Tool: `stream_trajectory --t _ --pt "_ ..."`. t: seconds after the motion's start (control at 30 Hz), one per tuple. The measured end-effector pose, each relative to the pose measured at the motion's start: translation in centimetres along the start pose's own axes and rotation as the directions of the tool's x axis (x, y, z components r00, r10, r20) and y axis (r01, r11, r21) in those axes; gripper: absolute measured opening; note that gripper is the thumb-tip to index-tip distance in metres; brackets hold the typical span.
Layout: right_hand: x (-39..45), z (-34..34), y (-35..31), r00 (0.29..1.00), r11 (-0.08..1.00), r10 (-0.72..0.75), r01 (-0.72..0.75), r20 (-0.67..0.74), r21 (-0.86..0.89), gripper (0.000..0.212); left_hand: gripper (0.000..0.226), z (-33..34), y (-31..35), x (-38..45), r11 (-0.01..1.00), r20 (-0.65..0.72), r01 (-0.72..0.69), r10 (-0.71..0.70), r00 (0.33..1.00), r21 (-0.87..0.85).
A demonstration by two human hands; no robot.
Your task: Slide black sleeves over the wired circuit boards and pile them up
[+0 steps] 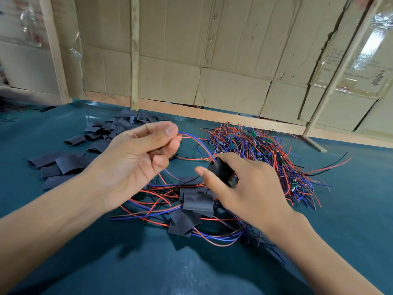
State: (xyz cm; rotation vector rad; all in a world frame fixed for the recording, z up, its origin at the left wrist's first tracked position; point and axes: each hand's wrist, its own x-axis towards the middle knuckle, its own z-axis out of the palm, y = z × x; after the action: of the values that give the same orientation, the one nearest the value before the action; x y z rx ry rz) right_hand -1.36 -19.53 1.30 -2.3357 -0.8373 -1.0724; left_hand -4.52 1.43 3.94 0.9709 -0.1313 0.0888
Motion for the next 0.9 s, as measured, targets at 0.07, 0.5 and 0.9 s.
stream_trajectory --t 0.07,0.5,0.9 --pt "-0.2 0.3 -0.3 0.999 0.999 0.037 -0.037 0.002 0.005 0.048 0.015 0.1 -0.2 -0.1 1.000 0.005 0.014 -0.014 1.000 -0.020" --pt "-0.2 0.5 -1.2 0.993 0.999 -0.010 0.016 -0.115 0.049 0.044 0.014 0.6 -0.2 -0.7 0.999 0.138 -0.050 0.051 0.989 -0.013" --pt "0.2 -0.3 -1.6 0.855 0.403 0.242 -0.518 0.458 0.755 0.043 0.029 -0.8 -0.8 0.4 0.971 0.177 0.002 0.042 0.983 -0.241"
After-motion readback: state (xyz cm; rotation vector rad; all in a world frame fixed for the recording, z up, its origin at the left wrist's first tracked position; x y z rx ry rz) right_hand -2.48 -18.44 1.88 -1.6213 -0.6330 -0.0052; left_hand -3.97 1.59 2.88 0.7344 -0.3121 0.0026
